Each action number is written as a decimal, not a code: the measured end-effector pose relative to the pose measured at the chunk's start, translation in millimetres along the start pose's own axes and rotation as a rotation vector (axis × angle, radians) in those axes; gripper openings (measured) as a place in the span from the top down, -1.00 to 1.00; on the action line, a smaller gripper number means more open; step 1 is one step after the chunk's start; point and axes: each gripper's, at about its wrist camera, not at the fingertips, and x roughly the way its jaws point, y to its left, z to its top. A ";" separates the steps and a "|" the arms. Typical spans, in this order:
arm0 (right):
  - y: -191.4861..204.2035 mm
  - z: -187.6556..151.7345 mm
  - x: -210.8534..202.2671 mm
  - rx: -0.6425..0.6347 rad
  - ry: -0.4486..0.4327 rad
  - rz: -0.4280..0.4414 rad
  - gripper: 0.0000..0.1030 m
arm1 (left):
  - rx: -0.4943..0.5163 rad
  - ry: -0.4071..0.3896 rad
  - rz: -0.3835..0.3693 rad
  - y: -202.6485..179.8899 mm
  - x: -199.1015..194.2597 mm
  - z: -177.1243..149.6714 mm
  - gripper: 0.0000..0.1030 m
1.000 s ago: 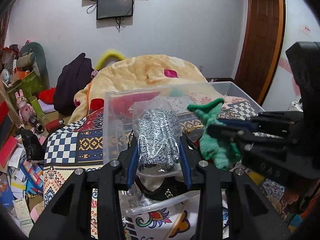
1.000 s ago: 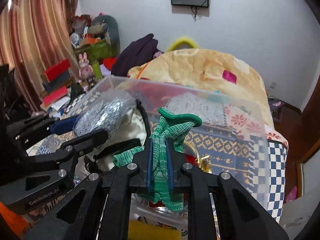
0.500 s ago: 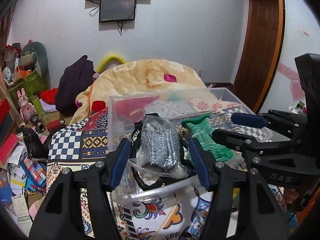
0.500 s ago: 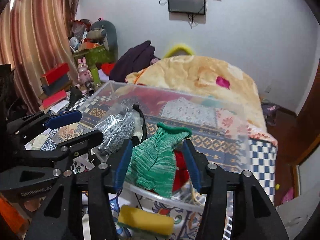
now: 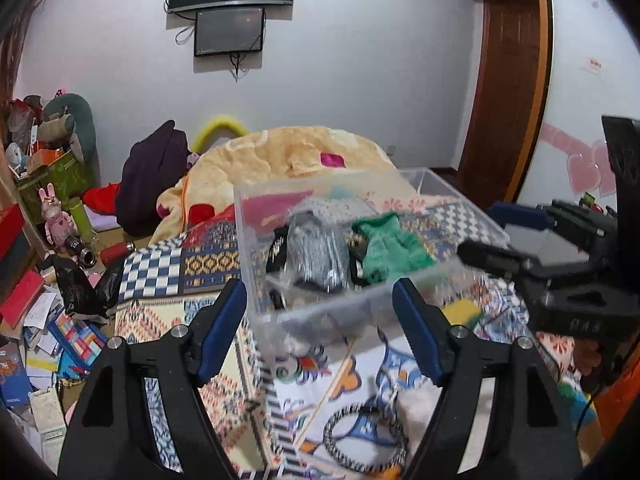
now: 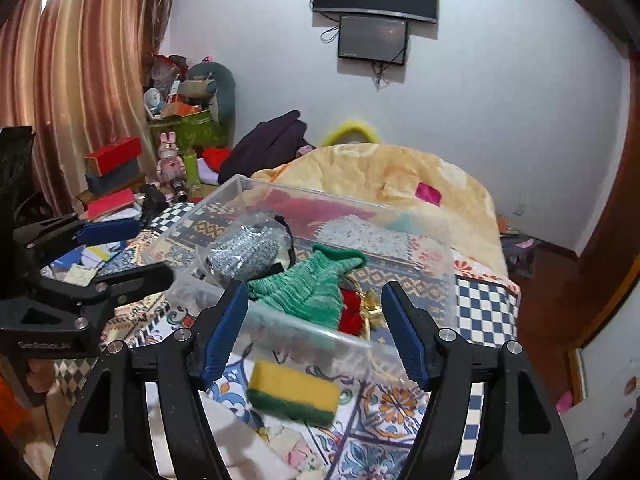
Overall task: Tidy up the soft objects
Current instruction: 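Grasp the yellow-green sponge with the right gripper while the left grasps the beaded bracelet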
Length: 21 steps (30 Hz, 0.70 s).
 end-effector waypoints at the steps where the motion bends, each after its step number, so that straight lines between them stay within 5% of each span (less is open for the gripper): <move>1: 0.5 -2.0 -0.9 -0.002 0.000 -0.003 -0.33 | -0.002 0.000 0.002 -0.3 -0.7 -3.3 -0.46; 21: 3.7 -52.2 21.5 0.036 0.145 0.031 -0.53 | -0.013 0.166 0.001 5.4 9.4 -83.9 -0.44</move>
